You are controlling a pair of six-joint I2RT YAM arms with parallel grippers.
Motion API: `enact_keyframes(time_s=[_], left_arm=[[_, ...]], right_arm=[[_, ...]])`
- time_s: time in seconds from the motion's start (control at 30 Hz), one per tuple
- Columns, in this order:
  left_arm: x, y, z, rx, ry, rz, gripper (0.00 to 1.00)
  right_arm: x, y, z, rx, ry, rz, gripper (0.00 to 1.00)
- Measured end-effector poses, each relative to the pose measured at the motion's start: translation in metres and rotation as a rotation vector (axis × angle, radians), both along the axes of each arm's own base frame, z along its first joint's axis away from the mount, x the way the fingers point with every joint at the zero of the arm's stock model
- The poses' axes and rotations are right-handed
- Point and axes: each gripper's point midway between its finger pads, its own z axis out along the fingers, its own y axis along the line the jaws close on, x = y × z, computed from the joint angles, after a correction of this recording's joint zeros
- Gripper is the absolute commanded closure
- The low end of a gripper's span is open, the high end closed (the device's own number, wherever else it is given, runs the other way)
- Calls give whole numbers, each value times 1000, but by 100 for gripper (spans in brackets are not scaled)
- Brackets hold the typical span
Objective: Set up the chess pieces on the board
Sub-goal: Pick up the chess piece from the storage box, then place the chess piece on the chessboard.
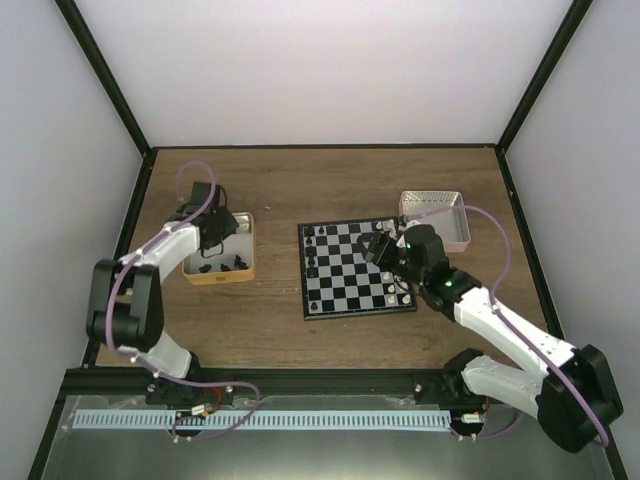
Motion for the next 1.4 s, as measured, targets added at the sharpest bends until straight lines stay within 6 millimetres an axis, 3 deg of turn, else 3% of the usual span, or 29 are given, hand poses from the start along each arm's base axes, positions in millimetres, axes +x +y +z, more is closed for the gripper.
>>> enact_keyframes(time_s=[0.13,0.23,0.4,0.6,0.77,0.87,1.13,1.4], left_arm=[[-4,-16,48,-115,-116,-32,83],[-8,-32,82,-221,-193,-74,83],[-12,-63,110,-413,-247,-145,81],[-23,-117,115,-651,-208,-237,81],[-35,-167,114,-817,-148,-301,81],[-42,-186,108,-890,-100,-306,81],[-46,-207,108,-944,-76,-313,81],[-46,-207,107,-945,-75,-302,81]], right_arm=[[4,30,2,10,-4,125,26],[5,61,16,30,-38,224,27],[4,107,46,84,-120,360,35],[17,141,60,109,-132,401,41],[26,151,51,89,-96,377,42],[28,153,45,71,-76,363,43],[36,161,26,1,-28,363,54],[36,165,5,-57,7,373,75]])
